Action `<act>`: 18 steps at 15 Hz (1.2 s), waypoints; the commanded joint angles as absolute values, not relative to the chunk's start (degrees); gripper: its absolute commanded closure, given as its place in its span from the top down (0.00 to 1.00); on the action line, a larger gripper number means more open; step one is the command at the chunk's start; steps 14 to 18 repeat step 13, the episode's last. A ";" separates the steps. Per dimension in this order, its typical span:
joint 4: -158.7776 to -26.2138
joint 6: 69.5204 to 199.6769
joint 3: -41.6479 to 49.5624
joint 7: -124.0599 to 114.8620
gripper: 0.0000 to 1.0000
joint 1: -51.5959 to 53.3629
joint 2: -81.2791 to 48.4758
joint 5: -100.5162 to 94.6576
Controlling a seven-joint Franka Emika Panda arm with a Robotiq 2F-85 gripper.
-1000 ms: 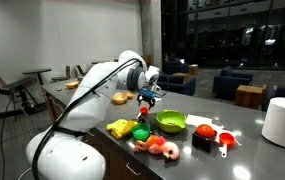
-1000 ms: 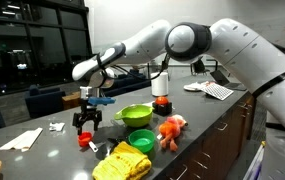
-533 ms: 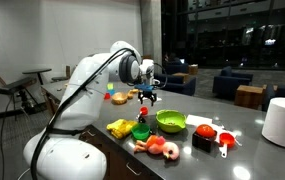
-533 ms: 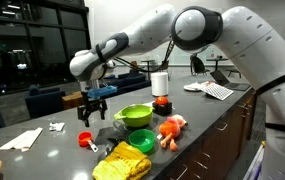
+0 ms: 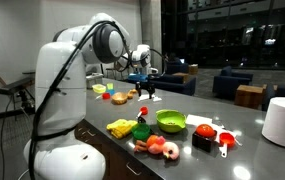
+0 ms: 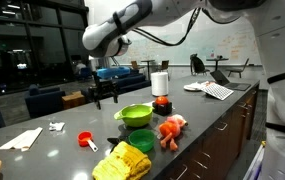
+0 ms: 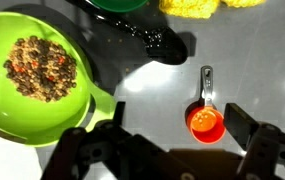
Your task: Pick up the orange measuring cup and pour its contents into the lime green bowl
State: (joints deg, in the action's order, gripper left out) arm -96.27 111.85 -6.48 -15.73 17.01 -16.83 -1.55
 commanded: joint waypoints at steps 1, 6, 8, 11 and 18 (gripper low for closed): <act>-110.13 114.48 -7.01 -18.31 1.00 14.50 -2.78 0.70; -121.95 113.04 -5.55 -16.12 1.00 9.28 11.78 1.96; -125.50 112.04 -3.96 -13.63 1.00 6.65 16.85 2.34; -128.21 109.82 -0.06 -8.62 1.00 2.30 22.21 1.37; -127.91 108.88 2.55 -5.57 1.00 -0.37 23.33 0.88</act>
